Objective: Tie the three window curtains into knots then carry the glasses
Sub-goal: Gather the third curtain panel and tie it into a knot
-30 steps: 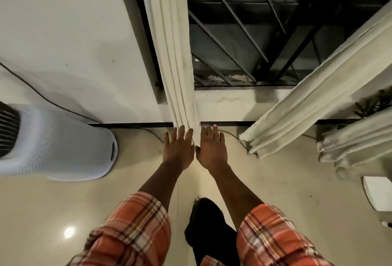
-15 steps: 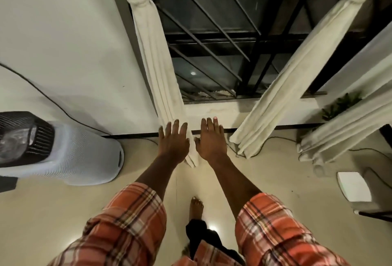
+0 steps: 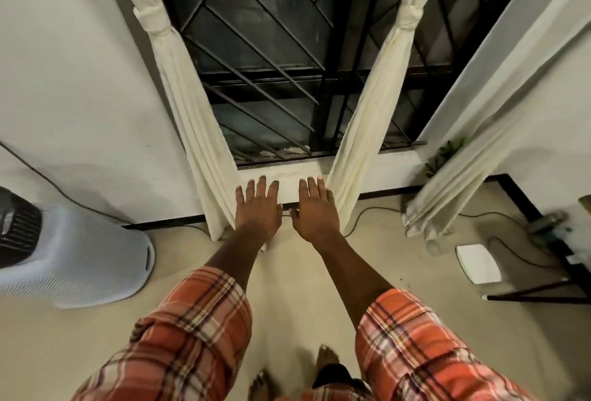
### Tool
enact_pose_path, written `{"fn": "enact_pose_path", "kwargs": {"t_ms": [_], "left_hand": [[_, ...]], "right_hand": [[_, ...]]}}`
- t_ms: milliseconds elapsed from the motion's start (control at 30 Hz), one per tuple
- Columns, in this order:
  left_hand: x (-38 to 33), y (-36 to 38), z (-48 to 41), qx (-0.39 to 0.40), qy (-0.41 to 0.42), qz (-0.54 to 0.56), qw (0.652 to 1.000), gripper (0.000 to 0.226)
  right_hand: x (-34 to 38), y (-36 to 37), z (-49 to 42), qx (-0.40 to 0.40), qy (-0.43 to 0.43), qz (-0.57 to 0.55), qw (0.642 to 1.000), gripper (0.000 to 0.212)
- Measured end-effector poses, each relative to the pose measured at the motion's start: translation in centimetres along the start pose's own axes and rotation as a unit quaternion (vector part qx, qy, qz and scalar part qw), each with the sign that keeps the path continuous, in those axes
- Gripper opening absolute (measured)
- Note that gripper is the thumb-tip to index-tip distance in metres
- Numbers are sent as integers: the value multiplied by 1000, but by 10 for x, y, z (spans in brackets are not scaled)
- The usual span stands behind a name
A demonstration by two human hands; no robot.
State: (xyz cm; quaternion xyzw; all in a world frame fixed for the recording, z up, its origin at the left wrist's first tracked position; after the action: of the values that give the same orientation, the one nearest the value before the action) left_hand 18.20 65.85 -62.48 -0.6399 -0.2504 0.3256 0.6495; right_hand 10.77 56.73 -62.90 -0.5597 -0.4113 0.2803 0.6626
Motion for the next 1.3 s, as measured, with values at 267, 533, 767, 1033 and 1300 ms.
{"fn": "enact_pose_path", "kwargs": {"t_ms": [267,533,767,1033,1300], "left_hand": [[-123,11,-32,15,35,-2,999,59],[-314,31,-73,16,106,16,994,58],[-431,43,-113,25,185,16,982,57],[-537,69,-184,39,305,5,952,58],[-620,91,-244,65,409,1,910,59]], "right_hand": [[-124,-32,11,-9,20,27,999,69],[-320,-64,19,-8,90,35,995,71],[-437,-91,17,-35,173,5,984,73],[-536,-96,0,-35,278,-20,960,74],[-627,-104,-18,-32,414,-45,909,77]]}}
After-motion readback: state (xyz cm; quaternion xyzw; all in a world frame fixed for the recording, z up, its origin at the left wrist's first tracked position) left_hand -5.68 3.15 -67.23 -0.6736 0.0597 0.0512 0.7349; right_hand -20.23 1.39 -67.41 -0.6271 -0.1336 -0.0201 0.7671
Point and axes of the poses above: each hand's wrist, its own z-axis away from the middle knuckle, its own y-axis out of the palm, x = y × z, the point moved 8 cm from there along -z, towards the middle knuckle, and after that the axes turned 2 degrees about -x, right-handed, at the moved point
